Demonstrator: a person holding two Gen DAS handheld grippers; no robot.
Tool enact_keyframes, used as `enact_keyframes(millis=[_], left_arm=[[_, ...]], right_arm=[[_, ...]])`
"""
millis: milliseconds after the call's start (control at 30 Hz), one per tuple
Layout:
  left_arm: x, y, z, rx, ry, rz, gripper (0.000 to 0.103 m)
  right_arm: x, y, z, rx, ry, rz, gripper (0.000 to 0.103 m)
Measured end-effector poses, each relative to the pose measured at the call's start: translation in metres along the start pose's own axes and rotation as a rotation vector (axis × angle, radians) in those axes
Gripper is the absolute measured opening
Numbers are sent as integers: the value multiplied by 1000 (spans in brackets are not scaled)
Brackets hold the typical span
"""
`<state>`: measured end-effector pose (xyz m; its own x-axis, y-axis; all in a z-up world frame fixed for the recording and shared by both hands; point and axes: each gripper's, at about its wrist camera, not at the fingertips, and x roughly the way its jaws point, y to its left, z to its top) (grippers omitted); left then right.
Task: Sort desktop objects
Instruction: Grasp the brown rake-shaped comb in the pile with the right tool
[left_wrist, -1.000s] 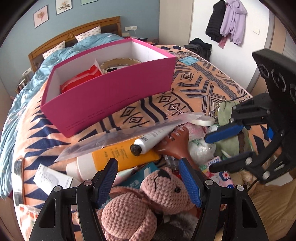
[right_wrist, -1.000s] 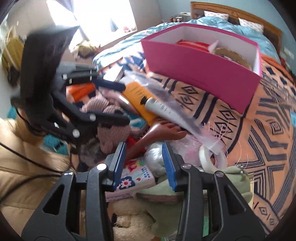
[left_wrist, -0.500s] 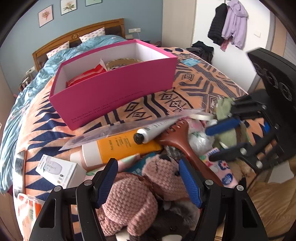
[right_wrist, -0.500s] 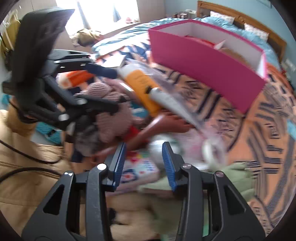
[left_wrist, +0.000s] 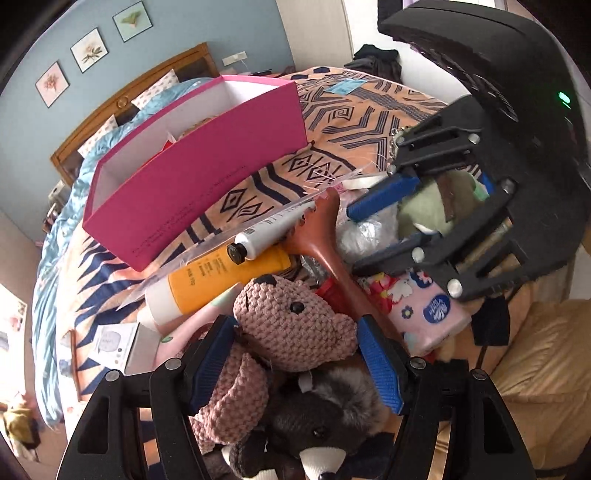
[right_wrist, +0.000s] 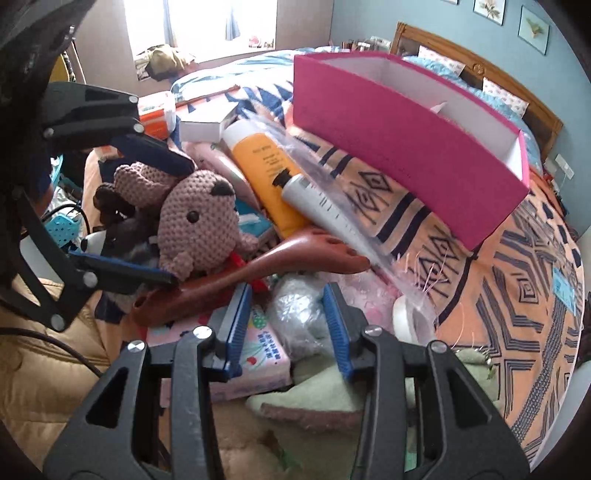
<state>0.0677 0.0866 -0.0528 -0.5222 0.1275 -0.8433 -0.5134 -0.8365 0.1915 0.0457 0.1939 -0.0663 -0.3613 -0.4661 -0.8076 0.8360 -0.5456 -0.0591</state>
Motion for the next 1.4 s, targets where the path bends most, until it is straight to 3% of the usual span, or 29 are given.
enact_keyframes(millis=[100, 233, 333, 567, 667, 733, 867, 900, 933, 1000, 1267, 1400], left_arm=[[6, 4, 5, -14, 3, -14, 72], [14, 9, 8, -37, 14, -46, 73], [16, 13, 9, -55, 14, -66, 73], [17, 17, 8, -65, -2, -86, 73], [17, 19, 9, -69, -4, -96, 73], [18, 19, 9, -65, -5, -99, 73], [17, 22, 7, -71, -15, -115, 73], [16, 22, 7, -66, -22, -124, 73], [15, 22, 6, -65, -27, -130, 73], [13, 23, 5, -69, -34, -143, 73], [13, 29, 3, -93, -51, -176, 73], [15, 32, 3, -109, -55, -194, 73]], right_arm=[[-1, -2, 1, 38, -4, 75, 44], [0, -27, 3, 244, -13, 252, 46], [4, -42, 3, 361, -22, 309, 46], [9, -43, 12, 427, 40, 272, 47], [12, -42, 13, 464, 38, 254, 55], [13, -35, 14, 463, 38, 220, 65], [17, -29, 15, 458, 18, 170, 67], [18, -31, 14, 472, 16, 162, 63], [18, -32, 13, 476, 24, 137, 53], [21, -34, 12, 477, 40, 110, 46], [28, -33, 14, 523, 43, 105, 54], [22, -37, 11, 526, 2, 105, 31]])
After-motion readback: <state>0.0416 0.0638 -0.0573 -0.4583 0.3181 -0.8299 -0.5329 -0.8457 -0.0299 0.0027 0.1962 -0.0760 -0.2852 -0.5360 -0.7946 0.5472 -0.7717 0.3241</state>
